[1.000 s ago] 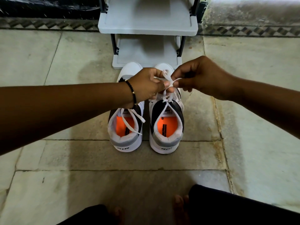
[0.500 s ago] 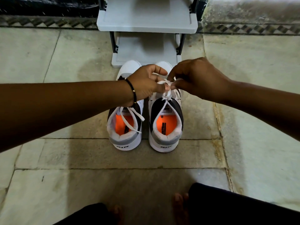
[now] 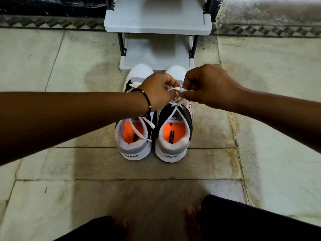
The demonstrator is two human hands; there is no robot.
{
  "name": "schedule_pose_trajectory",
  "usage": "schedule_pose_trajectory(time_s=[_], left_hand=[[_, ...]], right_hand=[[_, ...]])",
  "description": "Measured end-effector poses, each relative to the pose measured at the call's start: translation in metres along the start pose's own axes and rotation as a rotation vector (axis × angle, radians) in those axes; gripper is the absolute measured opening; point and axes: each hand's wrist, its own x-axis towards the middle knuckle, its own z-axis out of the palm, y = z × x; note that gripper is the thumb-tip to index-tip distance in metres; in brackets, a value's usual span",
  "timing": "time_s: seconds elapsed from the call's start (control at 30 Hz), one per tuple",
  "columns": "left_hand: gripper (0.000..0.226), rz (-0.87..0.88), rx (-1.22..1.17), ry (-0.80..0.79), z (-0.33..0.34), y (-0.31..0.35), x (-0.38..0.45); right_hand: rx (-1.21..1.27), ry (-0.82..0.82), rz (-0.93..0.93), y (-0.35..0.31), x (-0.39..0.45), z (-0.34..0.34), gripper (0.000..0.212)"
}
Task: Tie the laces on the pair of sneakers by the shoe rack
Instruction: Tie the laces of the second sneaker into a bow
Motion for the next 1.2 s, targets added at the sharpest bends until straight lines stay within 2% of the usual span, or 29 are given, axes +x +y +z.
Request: schedule_pose_trajectory(time_s=[0.17, 0.23, 0.3, 0.37, 0.47, 0.53, 0.67, 0.77, 0.93, 1.2], left_hand=[[0.032, -0.209, -0.259, -0.071, -0.007, 0.013, 0.003], [0.026, -0.321, -0.350, -0.119, -0.012, 0.017, 0.002], [0.018, -0.407, -0.340, -0.194, -0.017, 0.016, 0.002], [0.023, -0.440, -0.317, -0.253, -0.019, 0.014, 0.003], [0.030, -0.425, -0.340, -0.262, -0.019, 0.012, 0.003], [0.027, -0.383, -0.328, -0.226, -0.019, 0.013, 0.003], [0.011, -0.142, -0.087, -0.039, -0.022, 0.011, 0.003], [0.008, 0.001, 0.104, 0.014, -0.029, 0.005, 0.002], [0.016, 0.041, 0.328, 0.022, -0.039, -0.012, 0.000], [0.014, -0.007, 0.361, 0.010, -0.046, -0.025, 0.000]], right_hand=[[-0.098, 0.054, -0.081, 0.002, -0.001, 0.004, 0.014], [-0.118, 0.065, -0.102, 0.003, -0.001, 0.004, 0.015], [-0.111, 0.064, -0.136, 0.002, -0.003, 0.004, 0.014], [-0.109, 0.051, -0.174, 0.000, -0.005, 0.004, 0.012], [-0.153, 0.042, -0.208, -0.001, -0.006, 0.003, 0.014], [-0.183, 0.042, -0.217, 0.001, -0.006, 0.001, 0.015], [-0.221, 0.041, -0.200, 0.004, -0.006, -0.001, 0.022], [-0.232, 0.007, -0.154, 0.006, -0.010, 0.000, 0.028], [-0.240, -0.120, -0.038, 0.010, -0.023, 0.001, 0.032], [-0.220, -0.188, 0.036, 0.018, -0.037, 0.011, 0.031]])
